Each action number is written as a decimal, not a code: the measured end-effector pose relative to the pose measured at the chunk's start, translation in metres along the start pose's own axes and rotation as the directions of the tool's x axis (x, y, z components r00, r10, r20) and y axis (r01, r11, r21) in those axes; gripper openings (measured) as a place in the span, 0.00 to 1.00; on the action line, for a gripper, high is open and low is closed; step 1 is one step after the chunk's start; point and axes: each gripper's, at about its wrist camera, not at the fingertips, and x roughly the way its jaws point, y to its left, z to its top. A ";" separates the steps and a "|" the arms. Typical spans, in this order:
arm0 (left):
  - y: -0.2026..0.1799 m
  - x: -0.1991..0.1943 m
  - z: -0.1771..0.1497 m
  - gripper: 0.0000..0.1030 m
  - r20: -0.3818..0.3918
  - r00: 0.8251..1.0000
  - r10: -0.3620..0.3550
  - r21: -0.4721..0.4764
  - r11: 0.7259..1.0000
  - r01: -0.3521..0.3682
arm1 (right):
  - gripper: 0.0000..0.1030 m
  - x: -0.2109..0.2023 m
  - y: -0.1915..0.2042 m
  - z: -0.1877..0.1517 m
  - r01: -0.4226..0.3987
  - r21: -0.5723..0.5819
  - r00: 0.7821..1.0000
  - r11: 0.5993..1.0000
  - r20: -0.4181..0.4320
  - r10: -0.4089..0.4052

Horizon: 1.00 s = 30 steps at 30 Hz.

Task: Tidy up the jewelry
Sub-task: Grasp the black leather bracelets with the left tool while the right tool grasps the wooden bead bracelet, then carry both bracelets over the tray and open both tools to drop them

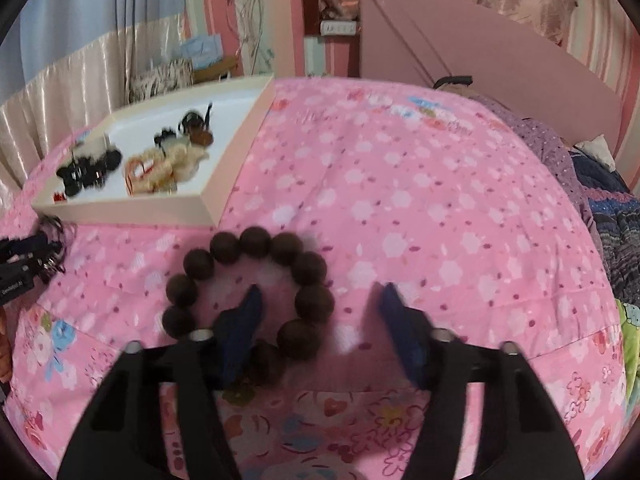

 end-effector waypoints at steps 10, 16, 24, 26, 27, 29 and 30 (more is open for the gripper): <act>0.005 -0.014 -0.001 0.03 0.077 0.995 -0.068 -0.021 0.997 0.069 | 0.19 -0.005 0.001 -0.001 -0.058 0.012 0.998 0.998 0.016 0.058; 0.020 -0.040 0.008 0.03 0.141 0.986 -0.091 -0.045 0.994 0.099 | 0.19 -0.029 -0.001 0.007 -0.181 0.081 0.979 0.980 0.105 0.172; 0.032 -0.059 0.038 0.03 0.207 0.975 -0.084 -0.038 0.995 0.094 | 0.19 -0.063 0.033 0.035 -0.224 0.018 0.957 0.974 0.193 0.216; 0.036 -0.061 0.045 0.03 0.218 0.973 -0.079 -0.042 0.995 0.090 | 0.19 -0.067 0.043 0.046 -0.233 0.004 0.951 0.972 0.208 0.227; 0.038 -0.061 0.049 0.03 0.225 0.972 -0.071 -0.045 0.996 0.083 | 0.19 -0.070 0.047 0.052 -0.234 0.001 0.949 0.972 0.219 0.228; 0.042 -0.059 0.057 0.03 0.231 0.971 -0.067 -0.047 0.996 0.080 | 0.19 -0.072 0.055 0.064 -0.237 -0.012 0.944 0.971 0.231 0.234; 0.045 -0.057 0.063 0.03 0.231 0.971 -0.063 -0.051 0.996 0.077 | 0.19 -0.074 0.058 0.071 -0.245 -0.012 0.940 0.970 0.242 0.240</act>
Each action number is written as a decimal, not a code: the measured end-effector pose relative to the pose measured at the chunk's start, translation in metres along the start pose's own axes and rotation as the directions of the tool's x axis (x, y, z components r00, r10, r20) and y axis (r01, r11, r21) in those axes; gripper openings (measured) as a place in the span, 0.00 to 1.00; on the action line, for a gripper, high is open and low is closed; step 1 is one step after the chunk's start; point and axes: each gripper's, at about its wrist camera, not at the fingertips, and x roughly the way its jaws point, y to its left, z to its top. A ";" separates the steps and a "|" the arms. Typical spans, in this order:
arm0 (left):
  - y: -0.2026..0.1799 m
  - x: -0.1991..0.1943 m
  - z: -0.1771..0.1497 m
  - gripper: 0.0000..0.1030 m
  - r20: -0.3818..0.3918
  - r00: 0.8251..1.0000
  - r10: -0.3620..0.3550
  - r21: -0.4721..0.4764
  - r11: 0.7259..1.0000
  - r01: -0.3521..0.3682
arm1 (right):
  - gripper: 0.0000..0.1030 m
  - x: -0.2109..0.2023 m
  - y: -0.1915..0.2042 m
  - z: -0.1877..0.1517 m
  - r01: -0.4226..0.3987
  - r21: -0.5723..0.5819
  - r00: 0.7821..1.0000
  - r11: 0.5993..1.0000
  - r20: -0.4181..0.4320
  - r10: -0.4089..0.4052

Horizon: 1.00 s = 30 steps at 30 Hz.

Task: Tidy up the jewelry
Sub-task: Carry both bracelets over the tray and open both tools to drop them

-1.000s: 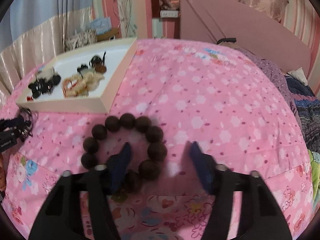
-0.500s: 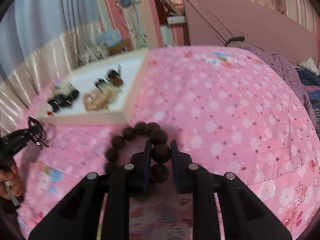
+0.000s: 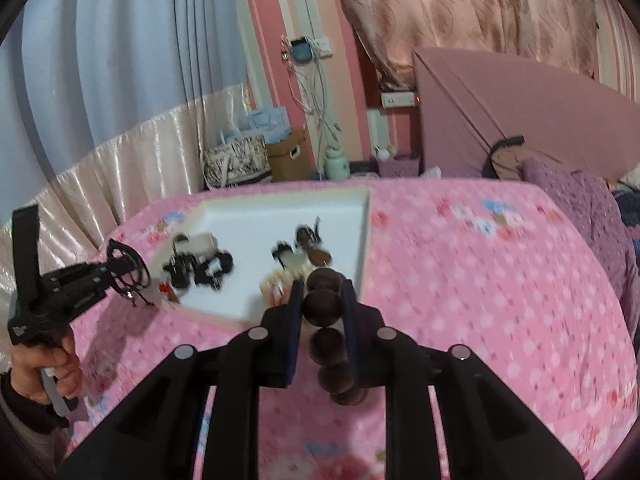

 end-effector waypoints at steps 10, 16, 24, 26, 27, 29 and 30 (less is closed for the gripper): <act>0.019 0.025 0.026 0.03 0.001 1.000 0.017 -0.032 0.999 -0.017 | 0.19 0.026 0.037 0.044 -0.056 -0.024 0.998 0.998 0.035 0.057; 0.022 0.052 0.035 0.03 -0.028 0.999 0.015 -0.032 0.999 -0.016 | 0.19 0.056 0.053 0.051 -0.079 -0.023 0.997 0.997 0.020 0.079; 0.023 0.098 0.025 0.03 -0.101 0.995 0.013 -0.051 0.999 -0.018 | 0.19 0.104 0.047 0.043 -0.055 0.002 0.997 0.998 -0.045 0.055; 0.024 0.105 0.022 0.03 -0.110 0.994 0.021 -0.049 0.998 -0.027 | 0.19 0.113 0.038 0.038 -0.026 0.009 0.998 1.000 -0.063 0.026; 0.025 0.108 0.022 0.04 -0.112 0.993 0.033 -0.047 0.998 -0.038 | 0.19 0.119 0.031 0.036 -0.006 0.016 0.997 1.000 -0.074 0.008; 0.026 0.111 0.023 0.06 -0.113 0.993 0.045 -0.038 0.998 -0.049 | 0.19 0.123 0.023 0.033 0.029 0.014 0.996 0.999 -0.080 -0.028; 0.027 0.112 0.023 0.06 -0.115 0.992 0.056 -0.035 0.998 -0.060 | 0.19 0.125 0.021 0.033 0.042 0.010 0.996 0.999 -0.085 -0.040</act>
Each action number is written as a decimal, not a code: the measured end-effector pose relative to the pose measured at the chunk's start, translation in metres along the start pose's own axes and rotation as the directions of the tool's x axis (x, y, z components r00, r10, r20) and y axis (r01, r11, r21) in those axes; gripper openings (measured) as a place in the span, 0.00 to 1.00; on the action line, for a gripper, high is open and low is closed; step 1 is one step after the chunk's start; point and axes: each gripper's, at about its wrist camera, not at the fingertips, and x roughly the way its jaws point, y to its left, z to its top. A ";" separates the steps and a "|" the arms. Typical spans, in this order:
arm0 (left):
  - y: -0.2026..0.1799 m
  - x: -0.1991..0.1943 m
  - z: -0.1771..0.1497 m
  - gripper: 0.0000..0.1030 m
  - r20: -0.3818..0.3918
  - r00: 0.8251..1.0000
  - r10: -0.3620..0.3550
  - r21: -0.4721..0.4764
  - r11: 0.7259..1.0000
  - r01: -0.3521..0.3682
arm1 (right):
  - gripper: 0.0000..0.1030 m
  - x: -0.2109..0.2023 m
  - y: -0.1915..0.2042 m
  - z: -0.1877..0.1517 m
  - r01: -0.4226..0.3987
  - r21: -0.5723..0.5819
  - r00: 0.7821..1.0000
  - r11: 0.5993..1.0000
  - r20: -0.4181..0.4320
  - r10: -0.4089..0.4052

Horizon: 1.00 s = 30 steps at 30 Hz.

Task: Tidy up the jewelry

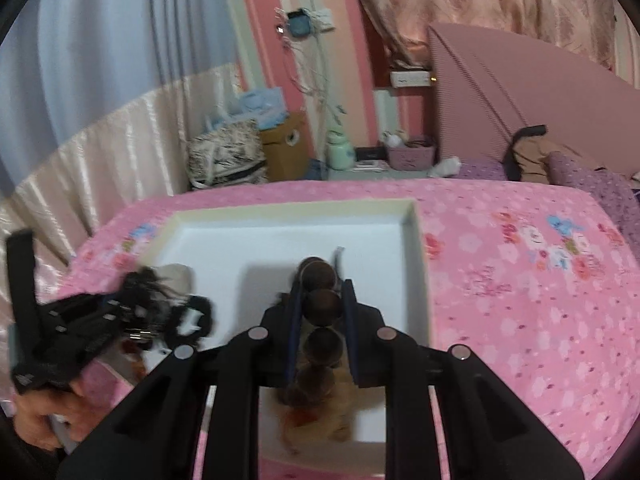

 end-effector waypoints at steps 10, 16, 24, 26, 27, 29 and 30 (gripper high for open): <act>0.002 0.000 -0.008 0.64 0.037 0.999 0.033 0.009 0.999 -0.033 | 0.22 0.021 -0.016 -0.017 0.100 -0.025 0.994 0.995 -0.050 -0.101; 0.013 -0.007 -0.008 0.65 0.038 0.999 0.000 -0.026 1.000 0.001 | 0.46 0.004 -0.019 -0.018 0.119 -0.028 0.993 0.992 -0.022 -0.120; 0.011 -0.026 -0.022 0.89 0.016 0.997 -0.078 -0.002 0.997 0.078 | 0.62 -0.041 -0.017 -0.024 0.082 -0.010 0.996 0.997 0.036 -0.081; 0.011 -0.028 -0.029 0.89 0.005 0.999 -0.053 0.021 0.998 0.053 | 0.62 -0.052 -0.017 -0.031 0.082 -0.013 0.996 0.997 0.041 -0.081; 0.011 -0.032 -0.034 0.89 0.014 0.999 -0.038 0.024 0.999 0.037 | 0.62 -0.055 -0.018 -0.032 0.082 -0.011 0.996 0.997 0.043 -0.081; 0.010 -0.033 -0.038 0.90 0.008 0.999 -0.033 0.039 0.999 0.033 | 0.62 -0.063 -0.019 -0.037 0.080 -0.015 0.996 0.997 0.046 -0.079; 0.009 -0.029 -0.039 0.89 -0.014 1.000 -0.014 0.050 0.999 0.014 | 0.62 -0.065 -0.021 -0.039 0.077 -0.011 0.996 0.997 0.048 -0.076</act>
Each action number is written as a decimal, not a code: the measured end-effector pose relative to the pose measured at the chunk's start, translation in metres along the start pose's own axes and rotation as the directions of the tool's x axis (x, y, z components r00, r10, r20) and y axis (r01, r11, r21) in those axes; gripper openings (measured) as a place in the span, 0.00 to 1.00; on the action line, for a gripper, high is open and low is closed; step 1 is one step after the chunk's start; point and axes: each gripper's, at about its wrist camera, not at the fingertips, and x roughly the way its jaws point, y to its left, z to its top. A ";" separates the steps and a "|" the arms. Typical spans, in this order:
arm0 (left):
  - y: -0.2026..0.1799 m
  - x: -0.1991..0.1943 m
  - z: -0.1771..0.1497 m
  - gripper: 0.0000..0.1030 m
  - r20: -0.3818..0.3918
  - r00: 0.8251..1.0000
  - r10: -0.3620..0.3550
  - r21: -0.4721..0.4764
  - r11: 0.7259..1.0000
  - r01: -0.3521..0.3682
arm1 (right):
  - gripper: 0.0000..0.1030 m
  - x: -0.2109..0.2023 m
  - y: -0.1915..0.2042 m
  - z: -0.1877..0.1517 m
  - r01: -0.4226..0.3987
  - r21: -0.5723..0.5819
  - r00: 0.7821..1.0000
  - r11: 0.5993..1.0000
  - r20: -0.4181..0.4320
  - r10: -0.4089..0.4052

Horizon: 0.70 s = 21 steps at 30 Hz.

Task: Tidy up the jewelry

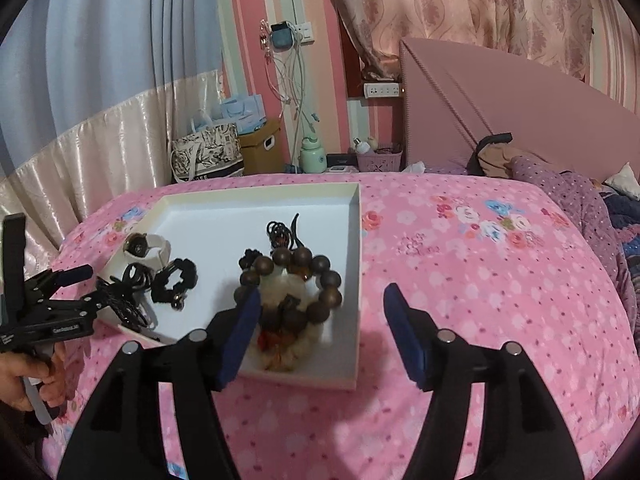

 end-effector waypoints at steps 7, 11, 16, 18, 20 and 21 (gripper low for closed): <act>-0.003 -0.010 -0.011 0.89 -0.006 0.999 0.048 0.037 0.998 -0.048 | 0.62 -0.013 -0.006 -0.016 0.001 0.013 1.000 1.000 -0.005 -0.001; 0.002 -0.042 -0.026 0.89 0.073 0.997 -0.003 -0.010 1.000 0.003 | 0.62 -0.030 -0.006 -0.026 0.006 0.027 0.999 1.000 0.031 -0.006; 0.003 -0.090 -0.062 0.97 0.228 0.973 0.029 -0.041 0.999 -0.020 | 0.73 -0.062 0.009 -0.046 0.006 -0.007 0.996 1.000 0.090 -0.006; 0.000 -0.112 -0.074 0.97 0.315 0.946 0.073 -0.032 0.997 -0.066 | 0.77 -0.077 0.018 -0.057 0.019 -0.014 0.991 1.000 0.131 -0.017; -0.004 -0.131 -0.083 0.97 0.373 0.922 0.101 -0.029 0.995 -0.098 | 0.87 -0.087 0.025 -0.065 0.007 -0.020 0.986 1.000 0.166 -0.004; -0.006 -0.141 -0.090 0.97 0.407 0.906 0.112 -0.026 0.993 -0.112 | 0.88 -0.091 0.028 -0.069 0.005 -0.023 0.983 1.000 0.182 -0.001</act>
